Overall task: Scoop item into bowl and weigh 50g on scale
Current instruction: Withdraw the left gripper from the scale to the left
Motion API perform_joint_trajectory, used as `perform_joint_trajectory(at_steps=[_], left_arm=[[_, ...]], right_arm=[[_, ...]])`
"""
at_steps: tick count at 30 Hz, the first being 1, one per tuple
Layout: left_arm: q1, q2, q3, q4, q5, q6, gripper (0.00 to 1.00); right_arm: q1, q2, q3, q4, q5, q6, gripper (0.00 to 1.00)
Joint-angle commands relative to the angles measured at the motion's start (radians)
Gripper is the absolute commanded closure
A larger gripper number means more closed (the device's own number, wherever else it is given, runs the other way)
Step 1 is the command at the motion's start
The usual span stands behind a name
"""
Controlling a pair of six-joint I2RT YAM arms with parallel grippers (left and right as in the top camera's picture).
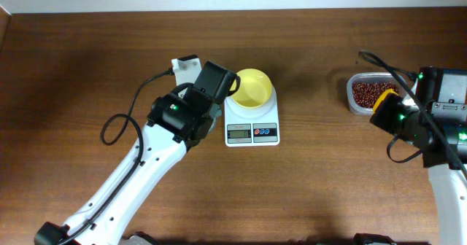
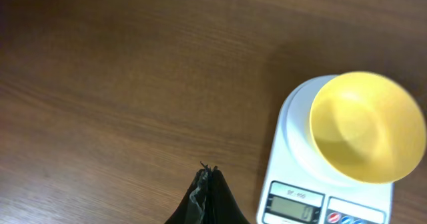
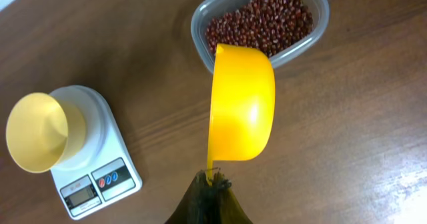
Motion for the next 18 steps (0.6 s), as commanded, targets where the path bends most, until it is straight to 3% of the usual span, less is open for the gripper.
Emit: perform_joint_trajectory(at_steps=[1, 6, 9, 12, 14, 15, 16, 17, 18], left_arm=[[0.003, -0.019, 0.001, -0.04, 0.047, 0.229, 1.0], [0.057, -0.019, 0.0, -0.058, 0.382, 0.595, 1.0], [0.119, -0.019, -0.003, -0.057, 0.481, 0.715, 1.0], [0.211, -0.019, -0.003, -0.061, 0.687, 0.946, 1.0], [0.259, -0.019, -0.003, -0.08, 0.795, 1.038, 1.0], [0.273, -0.019, -0.003, -0.089, 0.811, 1.056, 0.76], [0.282, -0.019, -0.003, -0.09, 0.798, 1.055, 0.26], [0.286, -0.019, -0.003, -0.089, 0.784, 1.054, 0.01], [0.288, -0.019, -0.003, -0.085, 0.77, 1.055, 0.01]], right_arm=[[-0.007, -0.006, 0.021, 0.027, 0.014, -0.003, 0.96], [-0.007, -0.006, 0.021, 0.034, 0.02, -0.003, 0.96], [-0.007, -0.006, 0.021, 0.034, 0.02, -0.011, 0.96], [-0.007, -0.005, 0.021, 0.035, 0.021, -0.029, 0.96], [-0.007, -0.005, 0.021, 0.034, 0.02, -0.029, 0.96], [-0.007, -0.006, 0.021, 0.035, 0.02, -0.029, 0.96], [-0.007, -0.006, 0.021, 0.035, 0.02, -0.029, 0.96], [-0.007, -0.005, 0.021, 0.035, 0.02, -0.029, 0.96], [-0.007, -0.006, 0.021, 0.035, 0.02, -0.029, 0.96]])
